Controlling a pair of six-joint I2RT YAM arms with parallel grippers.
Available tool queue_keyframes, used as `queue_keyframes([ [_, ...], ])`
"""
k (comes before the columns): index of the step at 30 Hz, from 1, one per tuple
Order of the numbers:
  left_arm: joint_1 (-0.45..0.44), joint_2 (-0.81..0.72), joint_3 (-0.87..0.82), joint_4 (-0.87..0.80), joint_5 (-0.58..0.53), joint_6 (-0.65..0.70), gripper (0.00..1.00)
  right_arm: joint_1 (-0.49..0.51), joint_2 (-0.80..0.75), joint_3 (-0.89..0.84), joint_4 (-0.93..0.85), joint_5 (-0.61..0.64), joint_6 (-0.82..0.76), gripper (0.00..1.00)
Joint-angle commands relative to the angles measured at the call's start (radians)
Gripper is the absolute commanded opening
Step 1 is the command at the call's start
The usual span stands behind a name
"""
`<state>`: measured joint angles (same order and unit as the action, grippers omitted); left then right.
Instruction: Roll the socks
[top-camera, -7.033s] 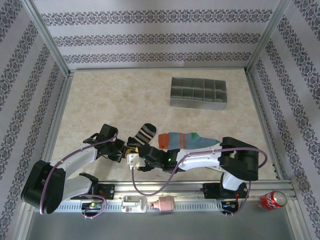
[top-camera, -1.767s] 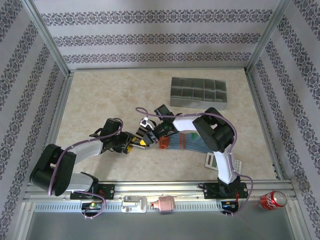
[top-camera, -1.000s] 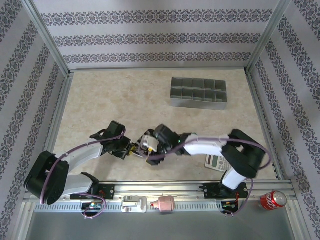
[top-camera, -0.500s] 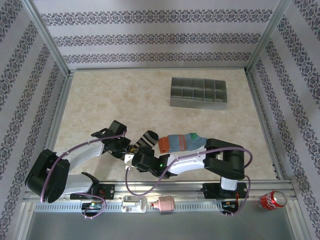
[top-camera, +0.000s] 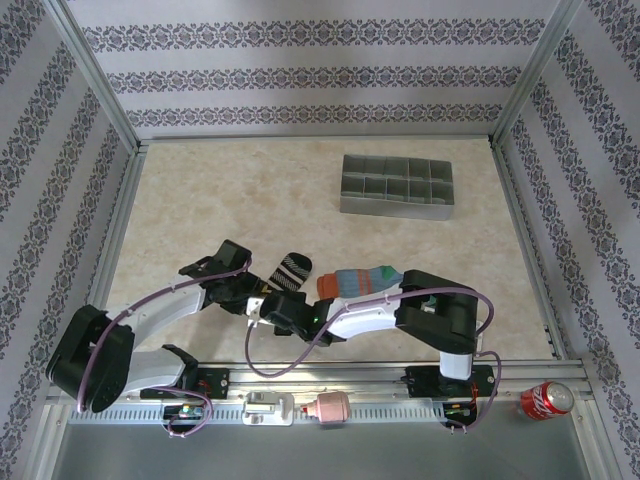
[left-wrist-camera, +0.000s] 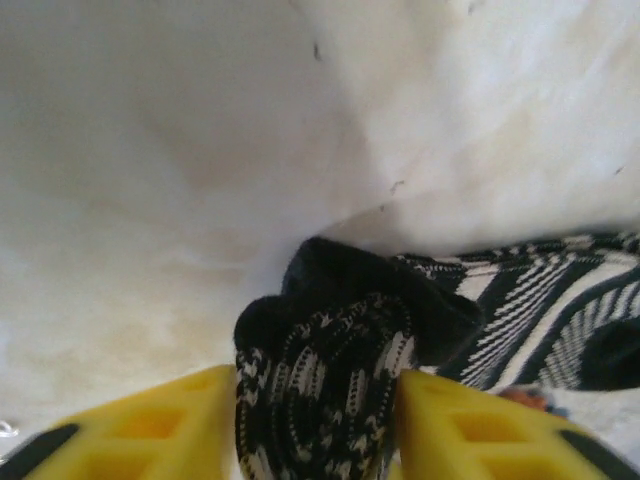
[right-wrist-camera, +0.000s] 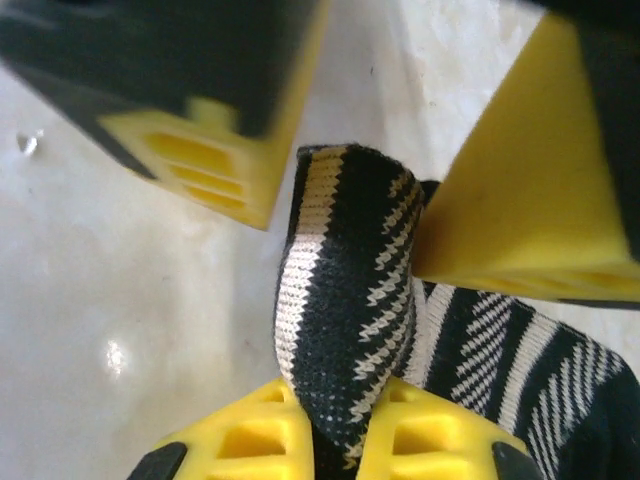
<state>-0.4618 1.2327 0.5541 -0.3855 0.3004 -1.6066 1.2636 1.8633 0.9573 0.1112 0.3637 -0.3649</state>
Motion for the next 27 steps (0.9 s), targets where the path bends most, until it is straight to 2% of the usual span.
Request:
queue_keyframes([
  [1,0.01,-0.058,0.014,-0.079,0.017,0.01,0.67,-0.075,0.027,-0.061,-0.142,-0.163,0.111,0.0],
  [5,0.051,-0.099,0.045,-0.108,0.005,0.044,0.81,-0.137,0.015,-0.106,-0.136,-0.314,0.152,0.0],
  [9,0.1,-0.12,0.049,-0.103,0.021,0.067,0.81,-0.213,-0.001,-0.149,-0.101,-0.454,0.217,0.0],
  [13,0.112,-0.138,0.063,-0.097,0.015,0.115,0.76,-0.286,0.002,-0.176,-0.07,-0.59,0.267,0.0],
  [21,0.093,-0.087,0.045,0.081,0.113,0.198,0.58,-0.441,0.061,-0.214,0.017,-0.886,0.389,0.0],
  [27,0.036,-0.034,0.021,0.225,0.132,0.198,0.52,-0.496,0.11,-0.198,-0.008,-0.973,0.416,0.0],
])
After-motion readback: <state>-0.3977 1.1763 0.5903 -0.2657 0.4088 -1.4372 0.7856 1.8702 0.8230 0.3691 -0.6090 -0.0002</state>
